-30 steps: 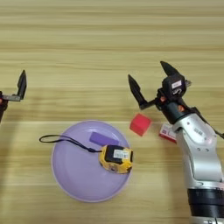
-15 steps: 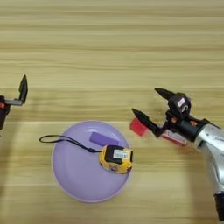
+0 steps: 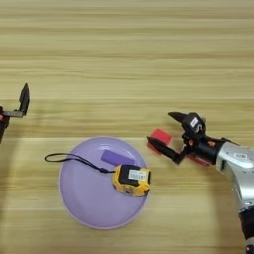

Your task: Move the objects on the table

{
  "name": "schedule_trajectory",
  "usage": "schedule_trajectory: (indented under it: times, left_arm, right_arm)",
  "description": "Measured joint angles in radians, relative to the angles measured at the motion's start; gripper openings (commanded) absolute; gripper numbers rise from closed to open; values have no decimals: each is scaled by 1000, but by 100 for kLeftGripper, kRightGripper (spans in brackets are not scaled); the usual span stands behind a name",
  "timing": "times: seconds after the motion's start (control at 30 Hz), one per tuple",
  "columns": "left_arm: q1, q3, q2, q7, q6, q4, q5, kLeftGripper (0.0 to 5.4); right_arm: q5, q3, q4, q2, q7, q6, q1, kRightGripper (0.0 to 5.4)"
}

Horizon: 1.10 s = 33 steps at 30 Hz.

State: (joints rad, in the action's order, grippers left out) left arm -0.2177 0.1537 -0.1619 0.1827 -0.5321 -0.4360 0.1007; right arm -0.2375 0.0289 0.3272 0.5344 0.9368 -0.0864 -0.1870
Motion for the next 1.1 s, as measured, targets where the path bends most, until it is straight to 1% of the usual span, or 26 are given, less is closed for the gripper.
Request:
schedule_trajectory:
  times: [0.1,0.33,0.43,0.53,0.7,1.1]
  left_arm:
    - [-2,0,0,4,0,0,11,540]
    - [-3,-1,6,12,10,1,28,540]
    - [-3,-2,14,18,19,2,33,540]
    - [-3,-2,14,19,27,5,33,540]
    - [-3,-2,14,26,55,16,33,540]
    - [-2,-11,23,26,58,17,30,540]
  right_arm:
    - [8,-13,2,-4,-2,-9,-13,537]
    - [28,-46,-4,-7,7,-8,-14,537]
    - [39,-58,-6,-6,8,2,-14,507]
    - [54,-63,4,-1,8,11,-14,463]
    - [55,-66,5,2,11,14,-13,408]
    - [55,-75,24,14,51,36,-4,263]
